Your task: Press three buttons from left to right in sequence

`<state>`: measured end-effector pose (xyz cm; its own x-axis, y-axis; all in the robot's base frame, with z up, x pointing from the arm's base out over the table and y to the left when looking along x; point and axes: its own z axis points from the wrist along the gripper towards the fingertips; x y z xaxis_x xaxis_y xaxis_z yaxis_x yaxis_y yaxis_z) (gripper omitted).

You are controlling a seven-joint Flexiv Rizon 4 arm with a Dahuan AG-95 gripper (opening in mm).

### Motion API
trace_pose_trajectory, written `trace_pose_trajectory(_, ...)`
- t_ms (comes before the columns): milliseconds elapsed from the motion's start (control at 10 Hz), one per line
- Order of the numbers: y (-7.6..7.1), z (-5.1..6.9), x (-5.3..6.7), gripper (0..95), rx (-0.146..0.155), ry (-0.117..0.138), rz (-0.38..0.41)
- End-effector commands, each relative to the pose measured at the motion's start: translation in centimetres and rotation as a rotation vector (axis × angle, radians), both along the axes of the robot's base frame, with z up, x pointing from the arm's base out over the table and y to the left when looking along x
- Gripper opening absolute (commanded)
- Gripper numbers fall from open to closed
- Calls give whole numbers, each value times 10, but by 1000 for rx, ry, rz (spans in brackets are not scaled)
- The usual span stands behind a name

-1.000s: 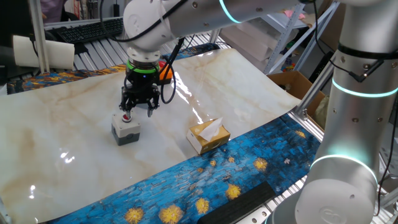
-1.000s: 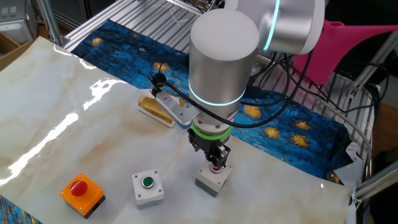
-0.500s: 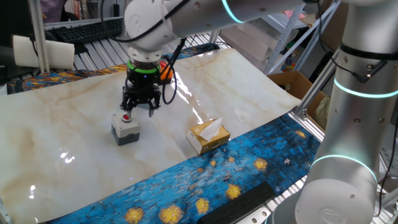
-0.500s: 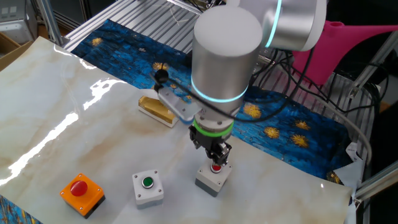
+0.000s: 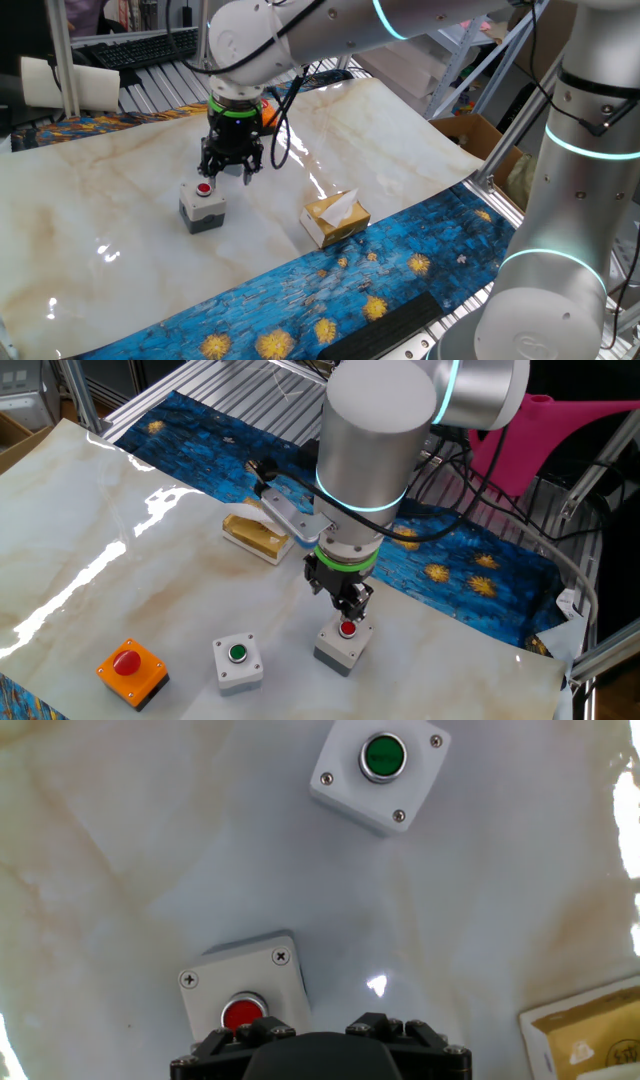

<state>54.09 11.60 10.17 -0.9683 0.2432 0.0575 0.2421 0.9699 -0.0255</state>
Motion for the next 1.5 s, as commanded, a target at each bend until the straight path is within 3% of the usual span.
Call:
trace_pose_trajectory(100, -18, 2, 11, 570, -7, -10, 46)
trace_pose_trajectory(200, -21, 4, 12, 380, -5, -10, 55)
trace_pose_trajectory(300, -32, 10, 17, 0, 1, -6, 82)
trace_pose_trajectory(500, -36, 13, 23, 0, 1, -6, 93)
trace_pose_trajectory(1200, -72, 16, 63, 0, 4, -8, 200)
trace_pose_trajectory(1500, -77, 13, 70, 0, 9, -10, 200)
